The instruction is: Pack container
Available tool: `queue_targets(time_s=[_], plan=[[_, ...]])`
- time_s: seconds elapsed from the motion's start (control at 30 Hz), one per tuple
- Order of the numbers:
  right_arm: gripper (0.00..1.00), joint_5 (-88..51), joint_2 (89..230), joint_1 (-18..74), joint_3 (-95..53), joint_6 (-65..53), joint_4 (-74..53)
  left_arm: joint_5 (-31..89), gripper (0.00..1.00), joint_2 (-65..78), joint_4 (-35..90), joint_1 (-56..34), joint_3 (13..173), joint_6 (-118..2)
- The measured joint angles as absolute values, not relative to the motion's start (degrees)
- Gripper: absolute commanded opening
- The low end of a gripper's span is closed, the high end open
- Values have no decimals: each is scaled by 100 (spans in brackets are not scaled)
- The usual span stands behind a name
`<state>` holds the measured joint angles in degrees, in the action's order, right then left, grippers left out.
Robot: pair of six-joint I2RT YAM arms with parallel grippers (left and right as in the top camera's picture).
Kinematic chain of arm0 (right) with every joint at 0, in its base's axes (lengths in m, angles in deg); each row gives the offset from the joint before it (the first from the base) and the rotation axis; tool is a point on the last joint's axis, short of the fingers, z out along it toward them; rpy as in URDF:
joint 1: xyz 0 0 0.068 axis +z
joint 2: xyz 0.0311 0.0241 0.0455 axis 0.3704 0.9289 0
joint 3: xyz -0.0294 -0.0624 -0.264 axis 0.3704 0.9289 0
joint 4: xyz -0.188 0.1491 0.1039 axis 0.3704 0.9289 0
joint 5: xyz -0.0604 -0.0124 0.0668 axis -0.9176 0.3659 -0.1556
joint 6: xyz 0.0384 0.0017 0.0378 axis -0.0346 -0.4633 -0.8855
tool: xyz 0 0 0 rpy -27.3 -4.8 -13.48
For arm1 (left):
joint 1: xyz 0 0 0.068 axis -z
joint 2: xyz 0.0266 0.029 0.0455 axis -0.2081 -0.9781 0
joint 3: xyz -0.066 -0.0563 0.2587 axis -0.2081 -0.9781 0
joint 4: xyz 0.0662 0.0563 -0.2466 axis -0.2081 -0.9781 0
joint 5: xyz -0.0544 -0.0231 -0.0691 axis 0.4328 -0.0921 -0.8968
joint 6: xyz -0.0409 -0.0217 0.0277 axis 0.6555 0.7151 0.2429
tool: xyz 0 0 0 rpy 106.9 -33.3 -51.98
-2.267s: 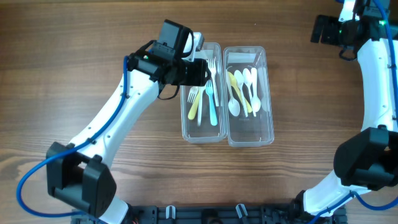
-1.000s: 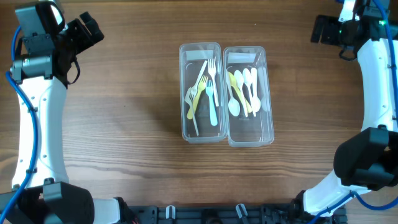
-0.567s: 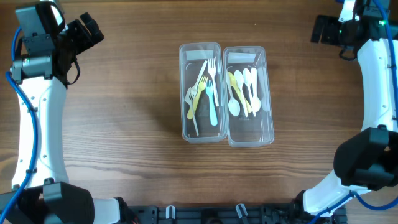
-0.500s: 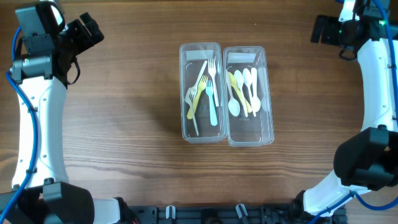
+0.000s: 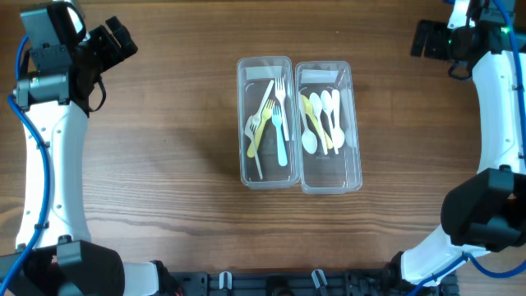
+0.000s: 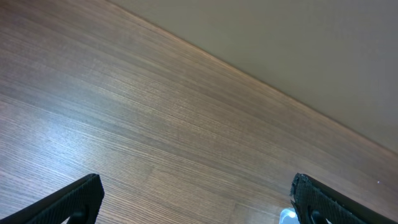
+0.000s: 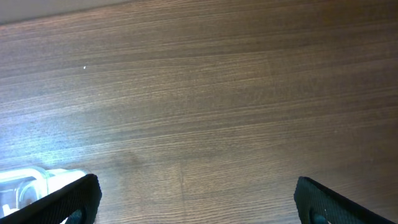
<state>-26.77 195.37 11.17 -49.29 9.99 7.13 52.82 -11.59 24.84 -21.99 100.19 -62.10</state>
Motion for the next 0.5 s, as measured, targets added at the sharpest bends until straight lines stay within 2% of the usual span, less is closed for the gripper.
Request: queue_targets(time_s=[0.37, 0.5], plan=[[100, -2922, 19522, 1117, -4929, 1017, 713, 5282, 100, -1159, 2484, -2199, 10019, -6210], [100, -2924, 19126, 1117, -4890, 1037, 447, 5282, 100, -1159, 2484, -2199, 10019, -6210]])
